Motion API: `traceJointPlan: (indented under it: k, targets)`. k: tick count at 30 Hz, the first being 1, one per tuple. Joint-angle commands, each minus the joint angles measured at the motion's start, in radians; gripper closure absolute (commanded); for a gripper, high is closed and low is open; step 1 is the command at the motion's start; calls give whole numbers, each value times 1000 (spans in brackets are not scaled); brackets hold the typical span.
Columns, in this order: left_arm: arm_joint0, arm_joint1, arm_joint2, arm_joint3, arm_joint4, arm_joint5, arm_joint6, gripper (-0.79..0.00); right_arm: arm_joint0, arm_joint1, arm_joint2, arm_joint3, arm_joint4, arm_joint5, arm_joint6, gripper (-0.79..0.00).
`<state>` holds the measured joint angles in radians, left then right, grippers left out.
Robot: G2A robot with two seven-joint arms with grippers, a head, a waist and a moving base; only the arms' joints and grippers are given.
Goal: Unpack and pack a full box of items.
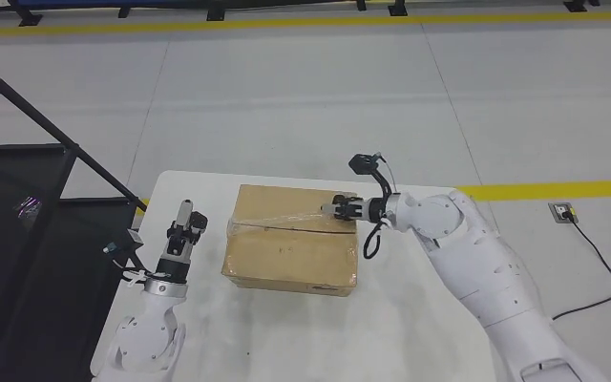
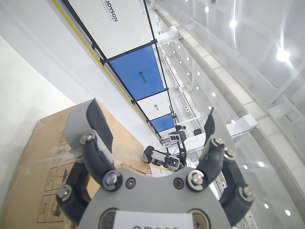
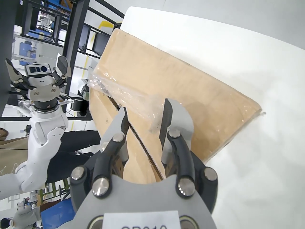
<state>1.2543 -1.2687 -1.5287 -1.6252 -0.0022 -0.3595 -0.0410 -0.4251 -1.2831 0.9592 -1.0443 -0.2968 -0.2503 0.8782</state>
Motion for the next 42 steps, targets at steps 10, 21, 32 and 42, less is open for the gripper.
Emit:
traceJointPlan:
  k: [10, 21, 32, 42]
  targets:
    - [8, -2, -5, -1, -4, -11, 0, -785, -64, 17, -27, -199, -291, 150, -63, -308]
    - [11, -5, -10, 2, -11, -29, -1, -785, -99, 14, -79, -324, -503, 300, -16, -200]
    - [14, -7, -15, 6, -15, -36, -6, -785, -109, 6, -65, -349, -512, 302, -25, 0]
    - [6, -8, -9, 5, -11, -37, -29, -785, -199, 24, 25, -520, -433, 249, 0, 0]
